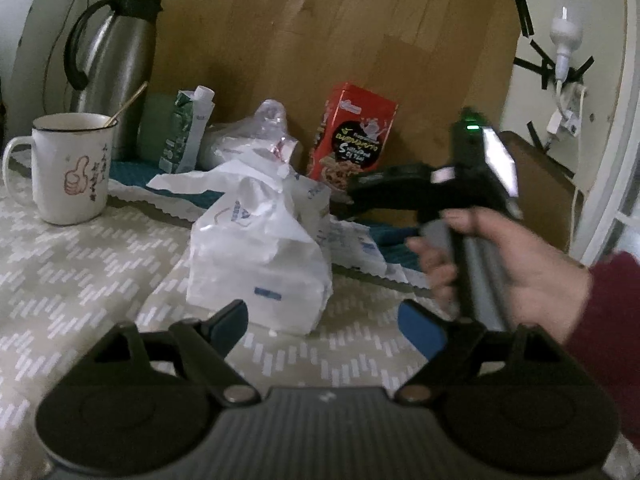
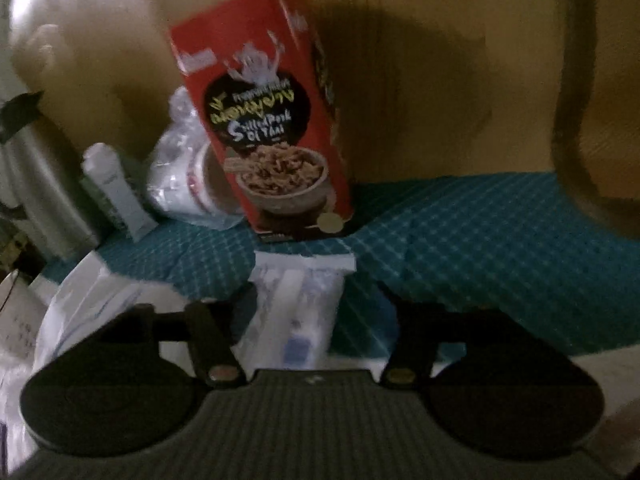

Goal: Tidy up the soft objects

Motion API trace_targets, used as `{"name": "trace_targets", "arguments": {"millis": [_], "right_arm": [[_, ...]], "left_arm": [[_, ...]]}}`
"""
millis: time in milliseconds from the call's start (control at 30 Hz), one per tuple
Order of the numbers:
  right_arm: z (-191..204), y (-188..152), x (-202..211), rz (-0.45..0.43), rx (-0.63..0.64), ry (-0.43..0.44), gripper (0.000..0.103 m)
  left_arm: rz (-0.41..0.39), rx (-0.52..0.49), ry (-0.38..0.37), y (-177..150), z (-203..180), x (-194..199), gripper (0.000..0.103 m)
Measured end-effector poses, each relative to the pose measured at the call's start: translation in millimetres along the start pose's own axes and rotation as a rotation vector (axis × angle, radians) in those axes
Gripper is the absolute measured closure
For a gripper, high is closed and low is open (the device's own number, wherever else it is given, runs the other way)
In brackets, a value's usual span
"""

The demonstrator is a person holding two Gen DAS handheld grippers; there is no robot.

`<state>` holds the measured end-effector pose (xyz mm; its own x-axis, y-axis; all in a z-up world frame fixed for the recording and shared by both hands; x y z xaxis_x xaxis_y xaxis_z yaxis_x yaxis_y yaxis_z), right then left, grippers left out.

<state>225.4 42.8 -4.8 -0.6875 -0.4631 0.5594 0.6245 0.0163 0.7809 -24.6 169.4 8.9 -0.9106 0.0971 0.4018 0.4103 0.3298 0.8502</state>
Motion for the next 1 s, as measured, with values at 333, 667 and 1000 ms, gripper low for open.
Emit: {"name": "trace_targets", "arguments": {"millis": [333,667,1000], "right_arm": [[15,-4,-10,0.004,0.141,-0.052,0.077],[17,-58,56,0.039,0.347,-0.045,0.099],[-1,5,19,0.008,0.035,-0.008,0.073]], "left_arm": [[0.001,0.062,-0.035,0,8,3,0.014],[-0.046,0.071,-0.010,-2,8,11,0.011],[-0.054,0.066,-0.008,0,8,12,0.010]]}}
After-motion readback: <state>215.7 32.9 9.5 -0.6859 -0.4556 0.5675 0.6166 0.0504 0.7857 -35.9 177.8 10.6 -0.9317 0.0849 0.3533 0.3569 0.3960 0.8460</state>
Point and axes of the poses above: each gripper's, at about its wrist camera, not at the fingertips, and x roughly against the way its jaws point, z to its left, y to its top, the point moved 1 cm from there along -x, roughly the way its jaws point, and after that the axes turned 2 degrees about -y, right-handed, at the moved point
